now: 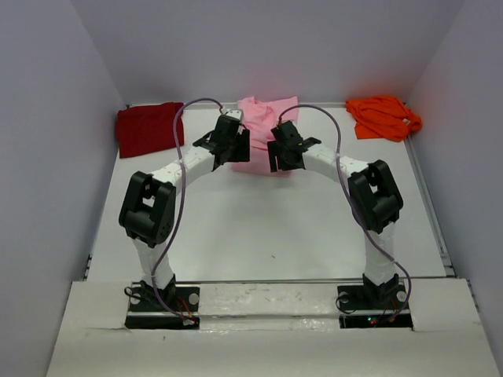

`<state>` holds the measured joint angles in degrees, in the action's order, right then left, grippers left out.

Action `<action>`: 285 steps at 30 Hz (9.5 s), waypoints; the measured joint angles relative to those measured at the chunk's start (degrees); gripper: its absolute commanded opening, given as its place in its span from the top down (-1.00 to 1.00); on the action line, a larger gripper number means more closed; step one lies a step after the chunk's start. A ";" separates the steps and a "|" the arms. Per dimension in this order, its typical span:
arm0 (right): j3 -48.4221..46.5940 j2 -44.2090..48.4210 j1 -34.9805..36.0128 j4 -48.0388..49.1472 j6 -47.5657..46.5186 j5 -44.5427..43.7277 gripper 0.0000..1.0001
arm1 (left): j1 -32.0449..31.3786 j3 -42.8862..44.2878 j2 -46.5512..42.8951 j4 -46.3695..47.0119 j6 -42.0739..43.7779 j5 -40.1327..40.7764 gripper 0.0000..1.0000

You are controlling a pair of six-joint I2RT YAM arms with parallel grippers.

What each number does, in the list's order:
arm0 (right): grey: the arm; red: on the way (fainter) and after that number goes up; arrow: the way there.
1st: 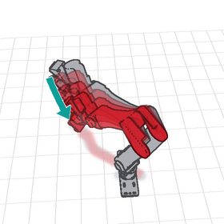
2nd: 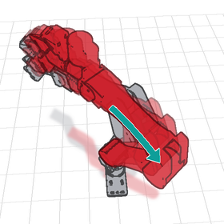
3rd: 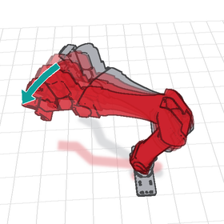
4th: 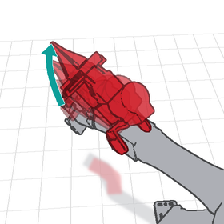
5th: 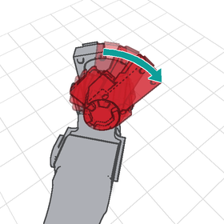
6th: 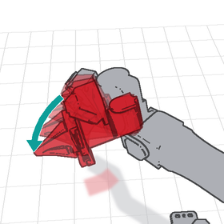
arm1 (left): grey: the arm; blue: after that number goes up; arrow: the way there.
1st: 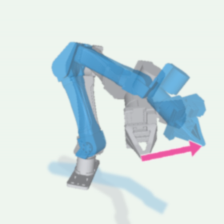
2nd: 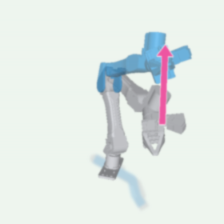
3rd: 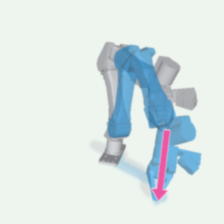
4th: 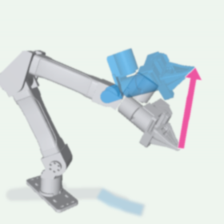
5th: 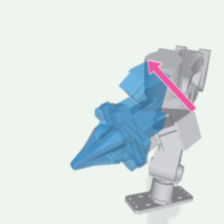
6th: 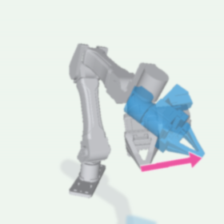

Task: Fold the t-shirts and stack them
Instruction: Fold the tshirt

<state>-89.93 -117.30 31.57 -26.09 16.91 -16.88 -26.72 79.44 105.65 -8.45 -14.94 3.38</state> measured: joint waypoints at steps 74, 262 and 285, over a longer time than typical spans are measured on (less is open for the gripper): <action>25.94 18.78 1.95 4.24 6.34 7.91 1.00 | -4.26 -11.82 -5.11 -5.11 -4.04 -2.14 1.00; -9.57 -7.91 -1.86 -1.99 -0.04 -10.25 -0.24 | -0.59 28.81 25.83 -2.89 1.79 0.17 -0.10; 2.99 -2.01 -1.07 -0.90 2.73 -2.23 -0.20 | -2.05 24.11 23.87 -14.32 2.10 -0.15 -0.08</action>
<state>-86.94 -119.31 30.50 -26.98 19.64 -19.11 -28.77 103.55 129.51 -22.76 -12.84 3.22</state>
